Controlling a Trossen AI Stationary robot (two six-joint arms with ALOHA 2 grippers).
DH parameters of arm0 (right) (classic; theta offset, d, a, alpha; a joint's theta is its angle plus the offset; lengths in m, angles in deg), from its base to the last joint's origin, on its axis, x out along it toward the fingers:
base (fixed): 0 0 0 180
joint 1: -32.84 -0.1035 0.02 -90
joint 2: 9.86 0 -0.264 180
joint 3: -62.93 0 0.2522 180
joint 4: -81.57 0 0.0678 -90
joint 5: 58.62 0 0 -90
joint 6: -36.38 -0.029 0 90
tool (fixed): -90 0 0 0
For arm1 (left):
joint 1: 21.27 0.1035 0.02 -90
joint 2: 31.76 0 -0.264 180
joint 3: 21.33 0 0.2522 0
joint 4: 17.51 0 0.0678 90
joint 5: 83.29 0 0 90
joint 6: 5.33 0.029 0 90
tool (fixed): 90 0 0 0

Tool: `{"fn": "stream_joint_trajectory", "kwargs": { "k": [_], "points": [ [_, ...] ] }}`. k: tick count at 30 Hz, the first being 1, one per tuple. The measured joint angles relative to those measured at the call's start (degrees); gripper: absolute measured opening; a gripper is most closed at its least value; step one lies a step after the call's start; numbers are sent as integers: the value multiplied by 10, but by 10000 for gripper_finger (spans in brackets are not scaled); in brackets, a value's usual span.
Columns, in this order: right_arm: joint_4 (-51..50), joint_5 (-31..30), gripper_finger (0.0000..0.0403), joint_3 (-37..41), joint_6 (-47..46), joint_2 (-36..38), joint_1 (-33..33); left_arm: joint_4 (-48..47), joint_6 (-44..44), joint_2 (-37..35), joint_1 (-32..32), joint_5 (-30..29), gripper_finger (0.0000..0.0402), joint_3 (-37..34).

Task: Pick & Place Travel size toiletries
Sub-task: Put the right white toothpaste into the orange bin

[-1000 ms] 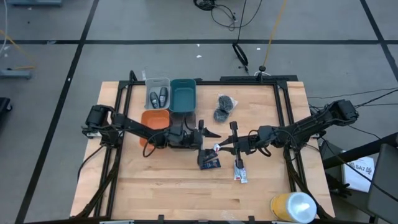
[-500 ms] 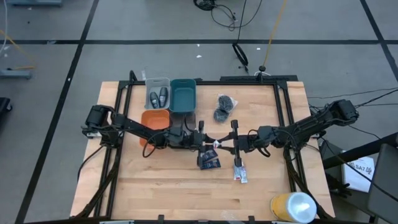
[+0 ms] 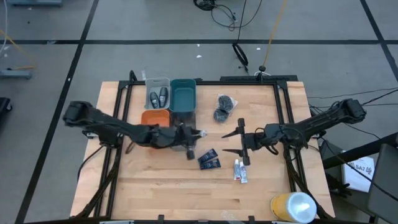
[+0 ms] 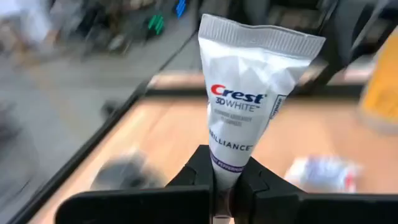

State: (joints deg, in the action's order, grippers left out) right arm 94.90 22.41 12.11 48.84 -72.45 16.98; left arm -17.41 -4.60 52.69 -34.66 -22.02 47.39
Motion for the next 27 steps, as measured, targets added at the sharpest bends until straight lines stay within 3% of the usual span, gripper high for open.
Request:
{"fn": "stream_joint_trajectory", "kwargs": {
  "k": [6, 12, 19, 27],
  "points": [
    [-74, 1, 217, 0, -18, 30, 0, -233, -191, -79, -39, -161, 13, -19],
    [-94, 1, 211, 0, -27, 44, 0, -364, -408, -144, -68, -227, 16, -90],
    [-96, 1, 209, 0, -27, 45, 0, -527, -675, -193, -70, -205, 7, -163],
    [-94, -1, 208, 0, -27, 45, 0, -555, -799, -206, -48, -138, 21, -237]
  ]
}}
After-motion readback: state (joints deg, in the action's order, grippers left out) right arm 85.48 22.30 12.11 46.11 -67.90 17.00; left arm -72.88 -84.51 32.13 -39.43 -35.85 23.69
